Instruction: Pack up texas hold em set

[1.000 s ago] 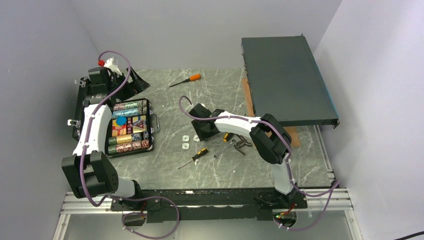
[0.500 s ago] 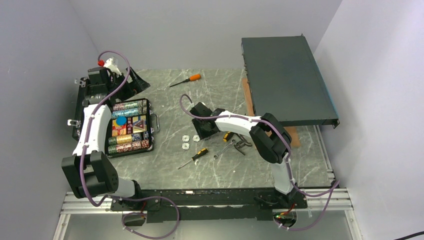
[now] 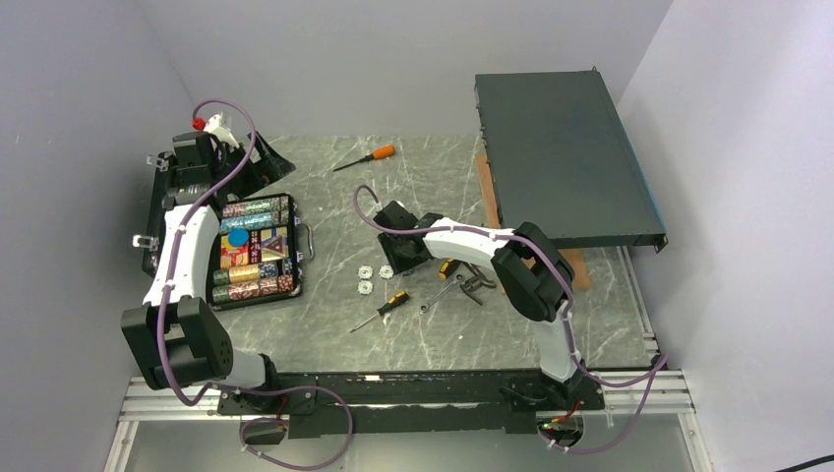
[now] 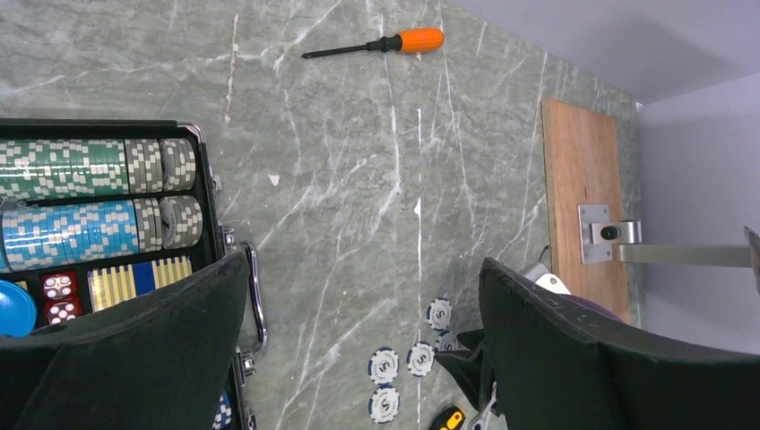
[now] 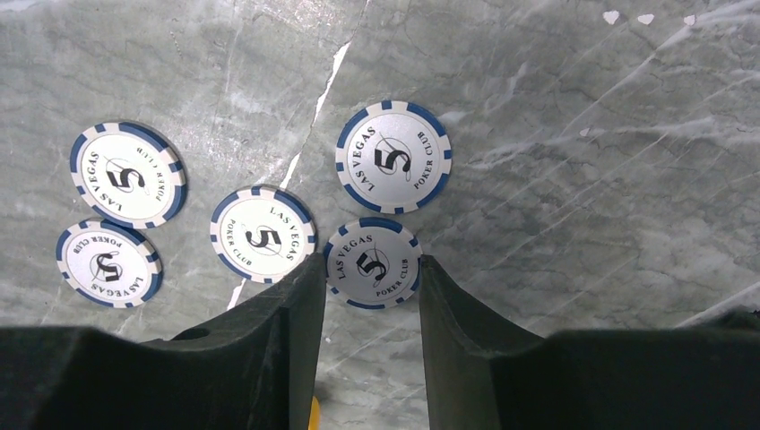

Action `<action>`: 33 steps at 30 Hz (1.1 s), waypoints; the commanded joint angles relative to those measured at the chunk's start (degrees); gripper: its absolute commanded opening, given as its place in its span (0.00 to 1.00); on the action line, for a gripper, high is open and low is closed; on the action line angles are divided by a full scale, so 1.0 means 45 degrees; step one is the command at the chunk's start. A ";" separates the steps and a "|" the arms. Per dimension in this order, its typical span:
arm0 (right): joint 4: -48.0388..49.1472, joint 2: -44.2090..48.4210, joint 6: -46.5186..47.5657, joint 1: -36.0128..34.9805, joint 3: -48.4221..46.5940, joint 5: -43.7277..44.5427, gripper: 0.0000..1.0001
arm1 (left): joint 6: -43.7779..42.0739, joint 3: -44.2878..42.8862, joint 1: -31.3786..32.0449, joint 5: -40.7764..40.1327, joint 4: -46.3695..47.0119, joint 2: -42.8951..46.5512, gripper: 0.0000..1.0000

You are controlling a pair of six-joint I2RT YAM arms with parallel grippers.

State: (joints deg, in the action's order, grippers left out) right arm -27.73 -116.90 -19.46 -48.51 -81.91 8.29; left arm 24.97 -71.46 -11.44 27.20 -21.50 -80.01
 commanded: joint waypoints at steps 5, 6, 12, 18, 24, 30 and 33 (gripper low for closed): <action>0.0131 0.1242 0.0048 0.0041 0.0102 0.0032 0.28 | 0.0131 -0.0194 -0.0074 0.0348 0.0636 0.0098 0.99; 0.0095 0.1272 0.0043 0.0039 0.0056 0.0022 0.28 | 0.0134 -0.0194 -0.0084 0.0353 0.0646 0.0093 0.99; -0.0275 0.1031 -0.0051 -0.0123 -0.0450 -0.0040 0.31 | 0.0129 -0.0184 -0.0079 0.0382 0.0658 0.0069 0.99; -0.0498 0.1898 -0.0315 -0.0100 -0.0026 0.0711 0.44 | 0.0304 0.0074 0.0105 0.0686 0.0924 -0.0012 0.99; -0.0842 0.4699 -0.0150 -0.0088 0.0270 0.0826 0.58 | -0.0282 -0.0260 0.2216 0.0229 -0.0076 -0.0587 0.99; -0.0866 0.8464 0.0408 -0.0043 0.0466 0.1413 0.74 | -0.1129 -0.0923 0.5523 -0.1288 -0.1838 -0.1771 0.99; -0.1188 0.9796 0.0525 -0.0012 0.0474 0.1999 0.82 | -0.1602 -0.1385 0.7110 -0.2934 -0.2917 -0.2382 0.99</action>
State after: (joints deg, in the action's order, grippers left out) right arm -31.38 -79.46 -18.81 -48.84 -79.46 12.80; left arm 21.89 -73.47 13.98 22.87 -27.57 -88.95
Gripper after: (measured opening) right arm 0.773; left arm 0.994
